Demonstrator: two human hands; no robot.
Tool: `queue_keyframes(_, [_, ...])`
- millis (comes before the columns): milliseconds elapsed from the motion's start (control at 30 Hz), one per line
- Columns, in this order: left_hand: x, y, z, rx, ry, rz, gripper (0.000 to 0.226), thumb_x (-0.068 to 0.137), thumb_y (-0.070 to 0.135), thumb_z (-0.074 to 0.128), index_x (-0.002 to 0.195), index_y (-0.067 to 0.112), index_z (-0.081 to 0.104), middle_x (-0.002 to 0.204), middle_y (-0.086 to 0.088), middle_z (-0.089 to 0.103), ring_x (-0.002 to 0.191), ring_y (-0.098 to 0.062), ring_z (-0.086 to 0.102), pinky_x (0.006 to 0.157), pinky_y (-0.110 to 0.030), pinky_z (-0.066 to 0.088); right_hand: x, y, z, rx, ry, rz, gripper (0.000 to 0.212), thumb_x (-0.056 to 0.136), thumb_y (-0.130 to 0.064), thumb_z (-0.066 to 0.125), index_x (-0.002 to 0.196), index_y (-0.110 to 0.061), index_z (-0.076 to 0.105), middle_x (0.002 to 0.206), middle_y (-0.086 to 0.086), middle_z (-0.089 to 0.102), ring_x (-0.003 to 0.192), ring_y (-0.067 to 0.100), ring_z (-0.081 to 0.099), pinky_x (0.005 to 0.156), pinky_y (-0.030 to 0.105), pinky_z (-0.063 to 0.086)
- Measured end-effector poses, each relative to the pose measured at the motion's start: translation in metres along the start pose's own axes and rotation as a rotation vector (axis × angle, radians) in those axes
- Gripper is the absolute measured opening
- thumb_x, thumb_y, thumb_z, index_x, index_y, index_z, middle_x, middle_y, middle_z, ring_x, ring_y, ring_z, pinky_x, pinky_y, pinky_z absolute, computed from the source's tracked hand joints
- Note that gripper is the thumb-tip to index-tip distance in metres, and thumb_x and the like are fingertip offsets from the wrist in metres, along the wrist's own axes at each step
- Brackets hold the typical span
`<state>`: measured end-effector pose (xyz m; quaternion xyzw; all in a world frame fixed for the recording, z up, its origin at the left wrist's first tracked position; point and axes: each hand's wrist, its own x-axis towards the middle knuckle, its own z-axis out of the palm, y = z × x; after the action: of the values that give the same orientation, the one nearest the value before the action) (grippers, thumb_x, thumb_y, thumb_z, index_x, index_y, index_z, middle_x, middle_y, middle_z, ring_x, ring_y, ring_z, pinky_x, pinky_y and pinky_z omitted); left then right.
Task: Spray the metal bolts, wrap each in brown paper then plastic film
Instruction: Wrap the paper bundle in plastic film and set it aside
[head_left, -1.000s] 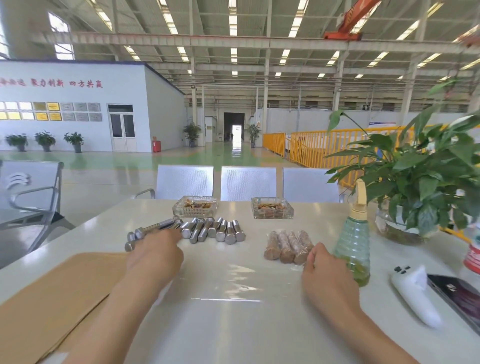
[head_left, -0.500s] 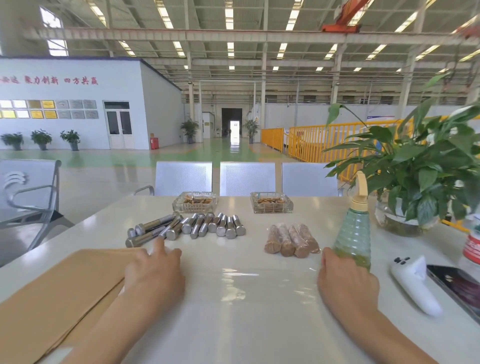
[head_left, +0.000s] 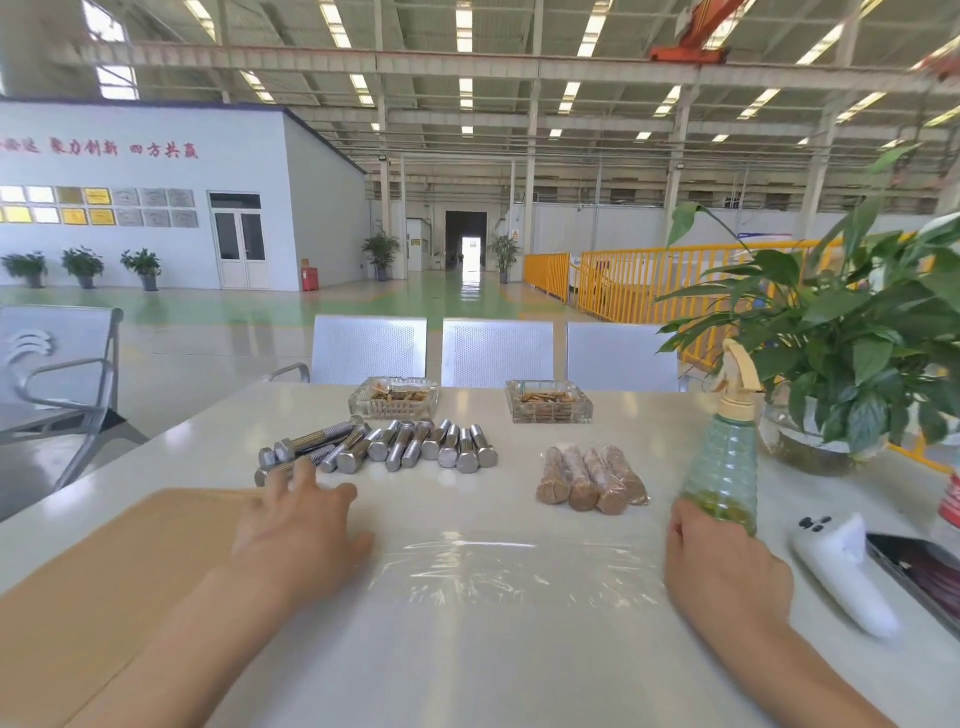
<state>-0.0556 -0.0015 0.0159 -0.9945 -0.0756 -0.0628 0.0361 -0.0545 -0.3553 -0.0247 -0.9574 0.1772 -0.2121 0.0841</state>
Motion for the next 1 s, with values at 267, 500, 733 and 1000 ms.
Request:
queue_keyframes(267, [0.004,-0.003,-0.001,-0.034,0.188,0.094,0.04,0.095,0.052,0.049,0.134,0.043,0.052,0.145,0.007,0.036,0.138,-0.023,0.033,0.11,-0.04,0.034,-0.008,0.001,-0.003,0.134,0.202,-0.023,0.012,0.099,-0.028,0.041,0.092,-0.032,0.049,0.065,-0.014,0.046,0.053,0.01,0.041,0.049,0.029,0.029])
queue_keyframes(500, [0.041,-0.067,-0.013,-0.363,0.233,-0.264,0.02,0.094,0.028,0.05,0.108,0.03,0.064,0.109,-0.002,0.061,0.096,-0.029,0.056,0.079,-0.034,0.045,-0.029,-0.042,-0.016,0.37,0.132,-0.437,0.016,0.097,-0.031,0.052,0.104,-0.044,0.055,0.085,-0.029,0.059,0.071,-0.002,0.048,0.064,0.03,0.039])
queue_keyframes(733, [0.047,-0.098,0.027,-0.258,0.001,-0.296,0.029,0.079,0.061,0.061,0.09,0.034,0.065,0.1,0.008,0.065,0.098,-0.021,0.06,0.086,-0.033,0.05,-0.058,-0.098,-0.012,0.491,-0.056,-0.735,0.019,0.101,-0.034,0.041,0.117,-0.041,0.048,0.101,-0.02,0.059,0.09,-0.002,0.047,0.078,0.026,0.038])
queue_keyframes(1000, [0.047,-0.106,0.024,-0.525,0.11,-0.372,0.021,0.086,0.033,0.066,0.074,0.019,0.075,0.087,-0.003,0.071,0.08,-0.025,0.062,0.067,-0.028,0.045,-0.07,-0.123,0.001,0.483,-0.176,-0.779,0.021,0.102,-0.03,0.04,0.117,-0.037,0.052,0.096,-0.019,0.057,0.097,0.003,0.049,0.086,0.03,0.042])
